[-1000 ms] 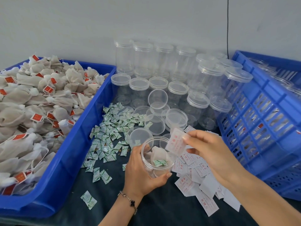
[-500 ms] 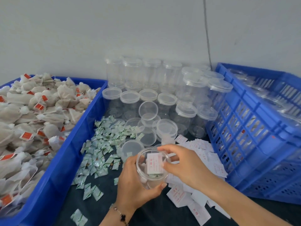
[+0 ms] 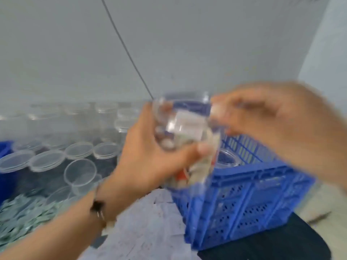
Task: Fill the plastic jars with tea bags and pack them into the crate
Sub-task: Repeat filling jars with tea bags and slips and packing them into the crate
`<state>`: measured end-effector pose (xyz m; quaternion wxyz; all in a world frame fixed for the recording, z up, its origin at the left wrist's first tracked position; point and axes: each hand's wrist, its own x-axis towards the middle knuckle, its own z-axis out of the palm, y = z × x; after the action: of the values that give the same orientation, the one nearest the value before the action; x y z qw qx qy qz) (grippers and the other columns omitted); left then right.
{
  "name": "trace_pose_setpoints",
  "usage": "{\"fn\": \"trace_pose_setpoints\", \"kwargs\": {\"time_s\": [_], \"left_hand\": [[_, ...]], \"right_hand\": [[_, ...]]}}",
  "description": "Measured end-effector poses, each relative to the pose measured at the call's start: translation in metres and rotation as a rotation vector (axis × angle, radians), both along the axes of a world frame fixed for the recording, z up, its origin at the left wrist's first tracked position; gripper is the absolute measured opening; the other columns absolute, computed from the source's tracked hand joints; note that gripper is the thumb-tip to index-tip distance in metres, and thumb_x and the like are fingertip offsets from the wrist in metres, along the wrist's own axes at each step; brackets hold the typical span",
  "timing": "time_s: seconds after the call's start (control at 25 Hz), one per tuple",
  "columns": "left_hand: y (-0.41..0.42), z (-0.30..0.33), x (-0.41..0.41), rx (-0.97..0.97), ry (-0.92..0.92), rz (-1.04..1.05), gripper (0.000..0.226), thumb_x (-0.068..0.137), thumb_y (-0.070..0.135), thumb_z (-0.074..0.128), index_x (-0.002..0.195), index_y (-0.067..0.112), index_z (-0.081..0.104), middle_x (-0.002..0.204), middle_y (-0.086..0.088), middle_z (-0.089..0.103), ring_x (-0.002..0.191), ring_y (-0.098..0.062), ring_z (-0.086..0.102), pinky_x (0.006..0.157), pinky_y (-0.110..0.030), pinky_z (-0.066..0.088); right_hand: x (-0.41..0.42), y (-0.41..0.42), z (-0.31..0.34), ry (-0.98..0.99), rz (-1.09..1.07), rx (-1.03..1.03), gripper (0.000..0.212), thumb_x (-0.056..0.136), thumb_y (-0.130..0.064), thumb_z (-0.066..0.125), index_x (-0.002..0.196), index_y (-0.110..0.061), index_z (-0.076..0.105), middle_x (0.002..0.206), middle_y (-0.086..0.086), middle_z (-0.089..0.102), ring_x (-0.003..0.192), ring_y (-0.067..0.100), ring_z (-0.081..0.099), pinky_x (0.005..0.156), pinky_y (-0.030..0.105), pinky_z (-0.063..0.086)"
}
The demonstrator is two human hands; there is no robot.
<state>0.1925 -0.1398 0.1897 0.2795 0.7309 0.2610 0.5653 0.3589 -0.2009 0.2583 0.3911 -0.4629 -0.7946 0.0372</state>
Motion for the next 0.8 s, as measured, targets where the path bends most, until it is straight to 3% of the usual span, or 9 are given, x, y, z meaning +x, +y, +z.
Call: {"fn": "trace_pose_setpoints", "kwargs": {"time_s": [0.12,0.2,0.28,0.4,0.48,0.56,0.64,0.72,0.8], "left_hand": [[0.046,0.06,0.043,0.033,0.169,0.029,0.07,0.046,0.081,0.065,0.103,0.042,0.052,0.105,0.006,0.063,0.092,-0.011,0.066,0.075,-0.031,0.054],[0.074,0.092,0.069,0.146,0.366,0.094,0.099,0.044,0.087,0.065,0.125,0.03,0.052,0.114,0.004,0.059,0.098,-0.011,0.06,0.081,-0.027,0.05],[0.103,0.111,0.095,0.189,0.473,0.153,0.113,0.046,0.077,0.07,0.141,0.026,0.036,0.111,0.006,0.056,0.096,-0.011,0.057,0.073,-0.019,0.043],[0.146,0.11,0.131,0.24,0.669,0.182,0.07,0.062,0.057,0.077,0.118,0.027,0.048,0.088,0.009,0.054,0.079,-0.013,0.056,0.061,-0.02,0.04],[0.181,0.099,0.155,0.319,0.854,0.224,0.05,0.068,0.057,0.074,0.099,0.022,0.058,0.089,0.002,0.052,0.087,-0.022,0.055,0.062,-0.029,0.04],[0.212,0.089,0.174,0.464,1.059,0.305,0.051,0.072,0.062,0.069,0.096,0.017,0.066,0.101,-0.004,0.05,0.099,-0.026,0.052,0.071,-0.032,0.04],[0.24,0.079,0.189,0.6,1.286,0.411,0.053,0.076,0.064,0.063,0.099,0.017,0.068,0.1,-0.002,0.049,0.104,-0.024,0.049,0.071,-0.033,0.035],[0.266,0.067,0.199,0.598,1.484,0.475,0.048,0.077,0.065,0.062,0.091,0.02,0.065,0.082,0.003,0.05,0.091,-0.019,0.053,0.067,-0.031,0.032],[0.289,0.054,0.205,0.541,1.608,0.5,0.047,0.075,0.065,0.064,0.07,0.02,0.053,0.066,0.006,0.047,0.064,-0.012,0.048,0.057,-0.027,0.029]], "right_hand": [[0.042,0.028,0.051,0.149,-0.076,0.043,0.025,0.082,-0.047,0.063,0.074,-0.025,0.071,0.081,-0.003,0.072,0.073,0.02,0.07,0.063,0.035,0.06],[0.068,0.054,0.069,0.257,-0.154,-0.004,0.029,0.088,-0.044,0.06,0.069,-0.022,0.066,0.075,-0.007,0.07,0.072,0.016,0.07,0.061,0.028,0.06],[0.092,0.084,0.076,0.302,-0.265,-0.058,0.027,0.089,-0.039,0.06,0.072,-0.017,0.065,0.076,-0.004,0.069,0.071,0.018,0.07,0.064,0.027,0.059],[0.121,0.132,0.066,0.16,-0.428,-0.101,0.02,0.086,-0.025,0.064,0.074,-0.011,0.069,0.072,-0.002,0.069,0.071,0.013,0.07,0.062,0.011,0.054],[0.135,0.166,0.054,-0.04,-0.531,-0.116,0.02,0.084,-0.03,0.064,0.074,-0.014,0.072,0.072,-0.002,0.07,0.071,0.011,0.069,0.064,0.013,0.05],[0.142,0.203,0.04,-0.252,-0.604,-0.147,0.026,0.086,-0.034,0.062,0.083,-0.012,0.074,0.08,0.006,0.072,0.081,0.019,0.068,0.074,0.025,0.048],[0.147,0.241,0.021,-0.339,-0.607,-0.199,0.03,0.088,-0.034,0.06,0.093,-0.007,0.074,0.09,0.012,0.071,0.091,0.026,0.064,0.07,0.029,0.044],[0.149,0.275,-0.002,-0.338,-0.59,-0.275,0.029,0.09,-0.032,0.059,0.095,-0.007,0.072,0.094,0.013,0.07,0.094,0.027,0.063,0.06,0.028,0.038],[0.149,0.303,-0.023,-0.301,-0.577,-0.347,0.031,0.09,-0.032,0.06,0.094,-0.004,0.072,0.093,0.013,0.07,0.09,0.026,0.062,0.057,0.026,0.036]]}}
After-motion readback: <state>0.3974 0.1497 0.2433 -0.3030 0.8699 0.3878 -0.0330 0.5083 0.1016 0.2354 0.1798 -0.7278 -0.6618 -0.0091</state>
